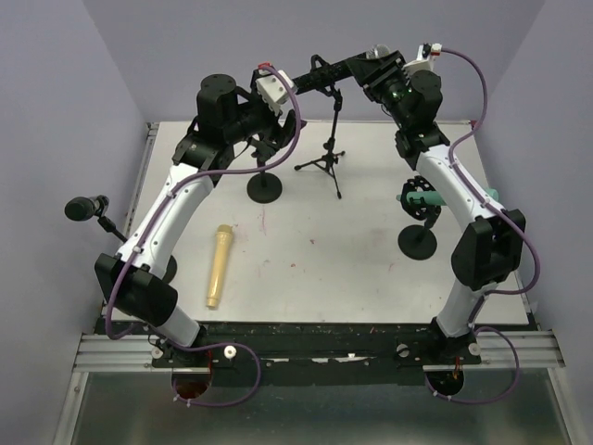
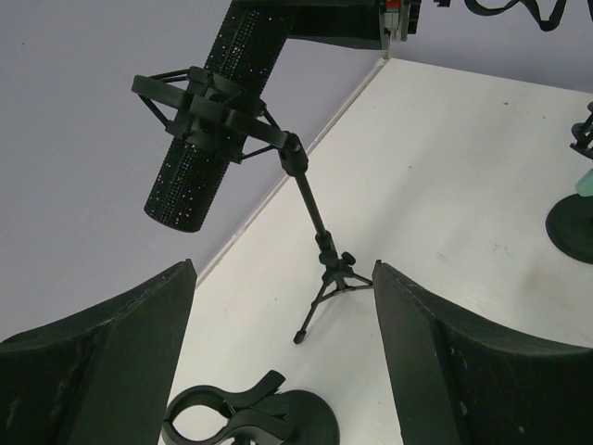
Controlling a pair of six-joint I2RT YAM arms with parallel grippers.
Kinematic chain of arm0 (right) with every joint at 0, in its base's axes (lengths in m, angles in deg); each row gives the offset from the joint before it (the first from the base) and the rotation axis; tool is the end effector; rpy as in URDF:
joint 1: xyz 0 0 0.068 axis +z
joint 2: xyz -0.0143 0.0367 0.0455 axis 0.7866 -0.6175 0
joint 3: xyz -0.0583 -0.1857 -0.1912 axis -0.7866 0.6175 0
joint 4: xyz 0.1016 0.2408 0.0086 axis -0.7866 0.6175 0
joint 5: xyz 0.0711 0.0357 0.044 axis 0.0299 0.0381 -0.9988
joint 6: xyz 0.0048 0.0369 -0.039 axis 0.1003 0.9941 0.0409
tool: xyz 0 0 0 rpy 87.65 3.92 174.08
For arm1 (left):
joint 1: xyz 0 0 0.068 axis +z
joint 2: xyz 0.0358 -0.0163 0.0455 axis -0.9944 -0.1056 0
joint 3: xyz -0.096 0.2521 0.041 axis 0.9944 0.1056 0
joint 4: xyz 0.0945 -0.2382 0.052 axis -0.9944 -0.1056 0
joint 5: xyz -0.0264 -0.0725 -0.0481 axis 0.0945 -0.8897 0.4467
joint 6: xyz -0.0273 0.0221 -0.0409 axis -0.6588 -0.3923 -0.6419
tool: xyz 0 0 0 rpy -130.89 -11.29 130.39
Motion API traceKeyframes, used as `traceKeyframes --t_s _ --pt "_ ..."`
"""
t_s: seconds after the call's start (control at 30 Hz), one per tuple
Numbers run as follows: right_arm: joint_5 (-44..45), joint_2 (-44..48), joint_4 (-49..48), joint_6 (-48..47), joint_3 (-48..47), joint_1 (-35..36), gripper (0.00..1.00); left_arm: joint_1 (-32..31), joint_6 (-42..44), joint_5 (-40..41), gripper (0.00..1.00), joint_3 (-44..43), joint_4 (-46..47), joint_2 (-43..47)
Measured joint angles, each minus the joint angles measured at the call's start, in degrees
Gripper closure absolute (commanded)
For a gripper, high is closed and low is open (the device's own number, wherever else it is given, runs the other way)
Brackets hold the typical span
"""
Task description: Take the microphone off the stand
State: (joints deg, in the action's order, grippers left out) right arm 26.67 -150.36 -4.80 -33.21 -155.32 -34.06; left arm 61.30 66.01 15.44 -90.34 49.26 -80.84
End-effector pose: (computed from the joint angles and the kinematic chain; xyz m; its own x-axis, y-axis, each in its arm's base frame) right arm 0.4188 0.1382 0.4238 -0.2015 0.7846 -0.5863 -0.3988 0.4810 0.7807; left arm 0.3244 -0.1539 0.4609 0.1365 0.1984 -0.9706 0.7711 0.5938 0.2298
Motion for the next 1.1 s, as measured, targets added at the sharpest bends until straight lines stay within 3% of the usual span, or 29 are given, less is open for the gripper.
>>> traceKeyframes --t_s 0.8,1.1 --pt "-4.9 9.8 16.7 -0.7 0.1 2.1 0.99 -3.0 0.8 3.2 0.12 12.2 4.5 12.5" --pt "-5.8 10.5 19.6 -0.4 0.7 5.6 0.99 -3.7 1.7 3.3 0.09 13.2 6.4 12.9"
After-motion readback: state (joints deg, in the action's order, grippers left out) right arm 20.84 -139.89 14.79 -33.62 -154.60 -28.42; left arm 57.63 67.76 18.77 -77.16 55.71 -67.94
